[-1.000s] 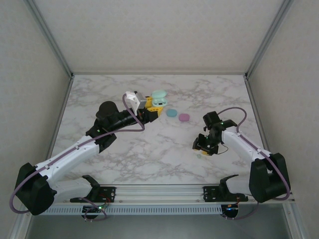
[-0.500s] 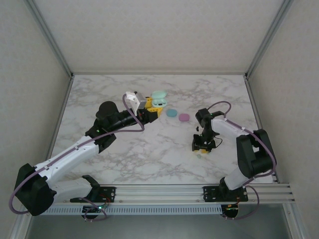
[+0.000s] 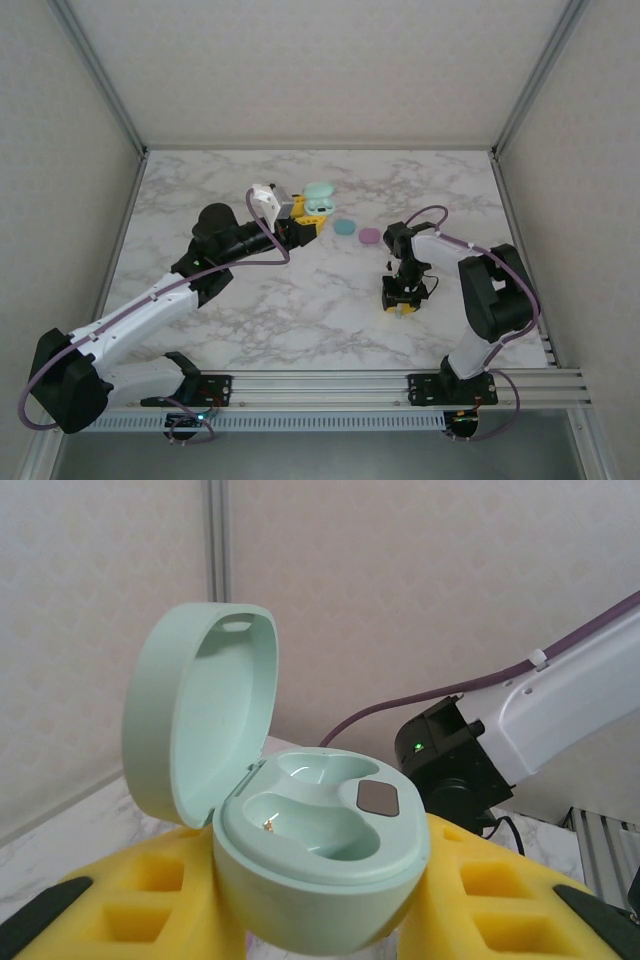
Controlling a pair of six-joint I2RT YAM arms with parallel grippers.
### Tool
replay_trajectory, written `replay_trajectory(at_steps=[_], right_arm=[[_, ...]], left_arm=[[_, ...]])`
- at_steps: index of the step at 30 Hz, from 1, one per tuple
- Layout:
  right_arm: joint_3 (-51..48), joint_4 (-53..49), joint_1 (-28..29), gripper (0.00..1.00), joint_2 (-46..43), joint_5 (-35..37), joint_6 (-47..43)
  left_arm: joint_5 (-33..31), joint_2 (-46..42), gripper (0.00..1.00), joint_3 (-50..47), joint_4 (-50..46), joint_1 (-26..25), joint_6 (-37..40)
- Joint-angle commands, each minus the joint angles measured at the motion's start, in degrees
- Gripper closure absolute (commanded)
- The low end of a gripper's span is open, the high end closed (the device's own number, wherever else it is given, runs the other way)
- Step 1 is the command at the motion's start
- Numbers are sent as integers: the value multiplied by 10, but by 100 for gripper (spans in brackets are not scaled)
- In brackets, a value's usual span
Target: Insert the wireless bluetooth earbuds into the charging case
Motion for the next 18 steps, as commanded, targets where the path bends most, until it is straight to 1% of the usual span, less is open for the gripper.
replay_trajectory(at_steps=[1,11,18], right_arm=[[9,-18,4,64,11,14,-4],[20,-20,5,64,5,27,2],[16,-25,4,65,28,39,5]], left_arm=[[-3,-10,78,7,6,-5,4],[0,-5,78,10,6,-5,3],[-3,-10,78,7,4,-5,3]])
